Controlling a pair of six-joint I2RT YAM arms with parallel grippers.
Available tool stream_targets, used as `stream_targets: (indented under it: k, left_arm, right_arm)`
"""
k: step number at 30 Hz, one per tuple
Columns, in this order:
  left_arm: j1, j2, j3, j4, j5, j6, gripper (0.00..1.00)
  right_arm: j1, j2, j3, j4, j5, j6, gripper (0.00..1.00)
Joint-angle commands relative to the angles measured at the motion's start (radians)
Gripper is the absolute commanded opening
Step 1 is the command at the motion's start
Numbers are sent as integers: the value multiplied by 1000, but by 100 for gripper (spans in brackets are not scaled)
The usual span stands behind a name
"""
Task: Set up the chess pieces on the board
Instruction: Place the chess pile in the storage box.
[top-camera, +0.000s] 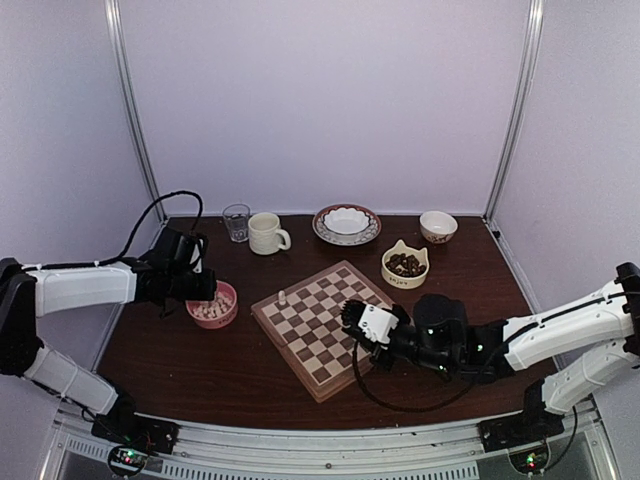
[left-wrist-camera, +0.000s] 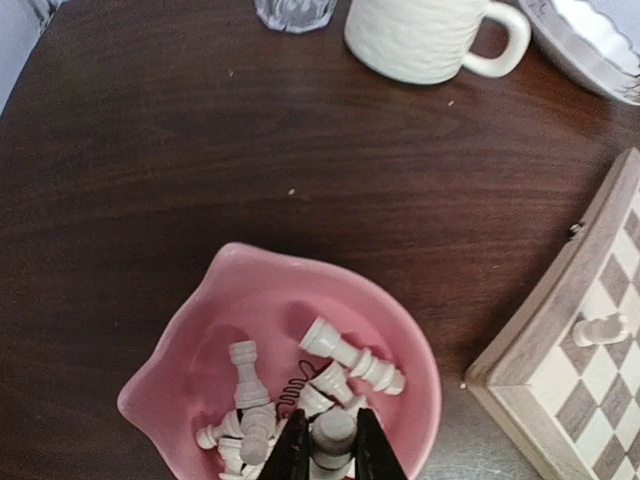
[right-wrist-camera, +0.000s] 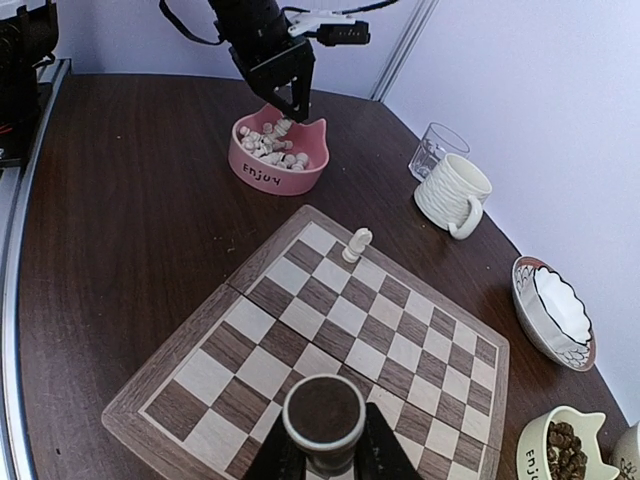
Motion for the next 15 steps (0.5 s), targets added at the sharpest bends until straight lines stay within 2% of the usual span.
stream_targets:
  k: [1,4,7,9,12,15]
  left_arm:
    - [42,79,43,-33,-2,-32,14]
    - [45,107,72,-60,45,-27,28]
    - [45,87,64,-55,74,-27,50]
    - [44,54,48,-43,96,-24,59]
    - [43,-10,23,-31,158,-28,65]
    - [22,-75,-27,58,325,-37,65]
  right_arm:
    - [-6,-31,-7,-4,0,23,19]
    - [-7,-22,-1,-8,9,28,19]
    - [-9,-3,12,-18,11,36,19]
    - [-11,17,27,-29,1,40,19]
    - [-18,46,41,-34,-44,55,19]
    - [-31,59,49,-29,-156,73,19]
